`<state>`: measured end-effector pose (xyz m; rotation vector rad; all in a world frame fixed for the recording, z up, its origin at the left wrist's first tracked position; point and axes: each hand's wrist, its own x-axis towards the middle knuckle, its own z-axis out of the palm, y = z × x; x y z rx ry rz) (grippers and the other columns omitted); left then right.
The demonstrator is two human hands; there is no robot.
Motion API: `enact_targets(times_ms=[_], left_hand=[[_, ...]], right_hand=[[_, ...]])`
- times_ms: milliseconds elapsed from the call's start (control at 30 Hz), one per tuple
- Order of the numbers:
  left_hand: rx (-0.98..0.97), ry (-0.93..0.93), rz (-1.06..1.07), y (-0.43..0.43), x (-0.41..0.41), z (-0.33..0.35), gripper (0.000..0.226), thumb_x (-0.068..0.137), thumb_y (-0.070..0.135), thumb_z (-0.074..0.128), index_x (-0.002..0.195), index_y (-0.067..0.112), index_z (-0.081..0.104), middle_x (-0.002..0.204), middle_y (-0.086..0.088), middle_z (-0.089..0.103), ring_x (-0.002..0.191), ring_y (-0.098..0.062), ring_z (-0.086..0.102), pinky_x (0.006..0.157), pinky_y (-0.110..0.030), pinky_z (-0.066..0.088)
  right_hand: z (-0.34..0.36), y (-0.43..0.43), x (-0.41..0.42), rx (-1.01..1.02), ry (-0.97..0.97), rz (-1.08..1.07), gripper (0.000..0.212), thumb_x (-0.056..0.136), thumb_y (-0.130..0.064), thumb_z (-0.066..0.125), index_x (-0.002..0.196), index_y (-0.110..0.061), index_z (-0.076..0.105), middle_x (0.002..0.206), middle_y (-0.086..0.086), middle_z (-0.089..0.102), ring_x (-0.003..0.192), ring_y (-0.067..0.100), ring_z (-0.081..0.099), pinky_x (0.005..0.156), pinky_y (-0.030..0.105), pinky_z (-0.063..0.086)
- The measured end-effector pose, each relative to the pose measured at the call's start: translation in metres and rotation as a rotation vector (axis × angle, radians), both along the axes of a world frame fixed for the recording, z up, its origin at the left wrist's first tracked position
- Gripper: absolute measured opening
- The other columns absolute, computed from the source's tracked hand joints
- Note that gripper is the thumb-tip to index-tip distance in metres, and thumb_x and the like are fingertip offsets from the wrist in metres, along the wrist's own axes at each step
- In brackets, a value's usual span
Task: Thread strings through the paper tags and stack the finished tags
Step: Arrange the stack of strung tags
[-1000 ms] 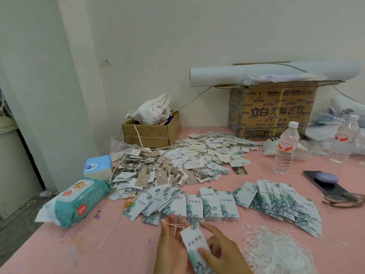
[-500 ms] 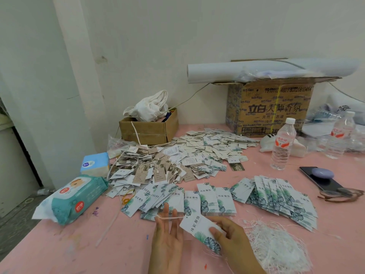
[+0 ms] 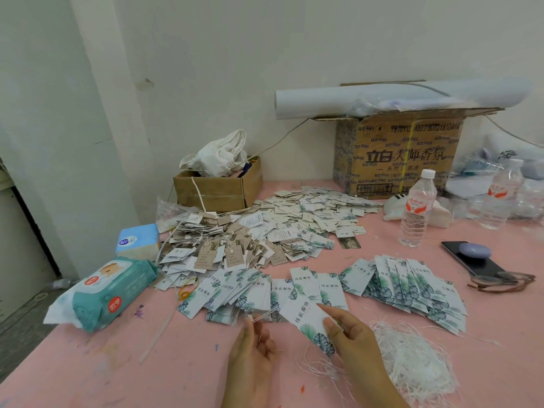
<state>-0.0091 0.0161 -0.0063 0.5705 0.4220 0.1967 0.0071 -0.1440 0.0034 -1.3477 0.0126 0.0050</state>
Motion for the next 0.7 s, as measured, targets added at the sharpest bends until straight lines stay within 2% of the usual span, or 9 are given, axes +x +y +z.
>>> enact_targets(times_ms=[67,100,133,200,333,467,533,600,700], left_hand=[[0.04,0.024,-0.014,-0.003,-0.001,0.001,0.024,0.096,0.024,0.051,0.099,0.002,0.059,0.077,-0.006,0.057,0.058,-0.015,0.051,0.04,-0.02,0.047],[0.045,0.029,-0.02,-0.004,-0.002,0.002,0.022,0.097,0.021,0.05,0.104,0.002,0.058,0.08,-0.007,0.058,0.063,-0.017,0.05,0.041,-0.021,0.047],[0.037,0.033,-0.023,-0.005,-0.002,0.003,0.021,0.098,0.019,0.048,0.109,0.003,0.056,0.083,-0.008,0.059,0.066,-0.018,0.05,0.041,-0.02,0.047],[0.003,0.04,-0.026,-0.005,-0.003,0.005,0.018,0.1,0.016,0.046,0.112,0.005,0.054,0.086,-0.009,0.061,0.07,-0.018,0.051,0.042,-0.018,0.048],[0.011,0.054,-0.025,-0.006,-0.004,0.007,0.015,0.1,0.014,0.045,0.096,0.007,0.057,0.076,-0.009,0.065,0.069,-0.019,0.051,0.042,-0.017,0.048],[0.09,0.07,-0.038,-0.008,-0.002,0.004,0.021,0.1,0.008,0.043,0.085,0.005,0.057,0.061,-0.008,0.065,0.06,-0.019,0.054,0.04,-0.018,0.048],[0.123,0.075,-0.053,-0.009,0.0,0.002,0.022,0.1,0.005,0.043,0.082,0.004,0.056,0.059,-0.009,0.063,0.054,-0.017,0.054,0.04,-0.018,0.047],[0.14,0.082,-0.057,-0.008,0.002,-0.001,0.023,0.1,0.005,0.042,0.082,0.003,0.056,0.057,-0.009,0.063,0.057,-0.02,0.051,0.039,-0.018,0.046],[0.143,0.073,-0.059,-0.008,0.003,-0.002,0.023,0.1,0.006,0.043,0.082,0.002,0.055,0.053,-0.008,0.063,0.055,-0.02,0.052,0.038,-0.018,0.046]], right_hand=[[0.0,0.0,0.0,0.003,-0.013,-0.012,0.024,0.089,0.001,0.06,0.098,-0.017,0.074,0.089,-0.003,0.076,0.079,0.01,0.071,0.057,0.015,0.051],[0.0,0.0,0.0,0.002,-0.025,-0.023,0.024,0.089,0.0,0.061,0.099,-0.018,0.073,0.083,-0.006,0.074,0.067,0.004,0.068,0.053,0.013,0.047],[0.0,-0.001,0.0,-0.003,-0.036,-0.042,0.024,0.09,-0.003,0.062,0.101,-0.02,0.073,0.074,-0.006,0.07,0.054,0.001,0.059,0.049,0.012,0.043],[-0.003,-0.005,0.003,-0.014,-0.054,-0.084,0.025,0.09,-0.009,0.063,0.105,-0.027,0.071,0.062,-0.002,0.056,0.045,0.005,0.041,0.046,0.016,0.036],[-0.004,-0.013,0.008,0.045,-0.067,-0.198,0.025,0.09,-0.015,0.063,0.106,-0.033,0.07,0.054,-0.001,0.048,0.045,0.008,0.033,0.046,0.021,0.032],[0.002,-0.027,0.013,0.108,-0.05,-0.351,0.022,0.09,-0.016,0.063,0.1,-0.034,0.068,0.055,-0.001,0.054,0.047,0.007,0.042,0.049,0.023,0.038],[0.006,-0.038,0.019,0.133,-0.026,-0.444,0.019,0.09,-0.014,0.063,0.099,-0.03,0.067,0.058,0.0,0.056,0.047,0.008,0.044,0.046,0.021,0.041],[0.009,-0.053,0.029,0.143,-0.008,-0.541,0.015,0.091,-0.012,0.062,0.101,-0.023,0.066,0.062,0.001,0.056,0.049,0.011,0.045,0.045,0.019,0.042],[0.017,-0.075,0.051,0.084,-0.007,-0.685,0.018,0.091,-0.015,0.064,0.11,-0.015,0.064,0.07,0.004,0.057,0.054,0.014,0.049,0.053,0.025,0.044]])
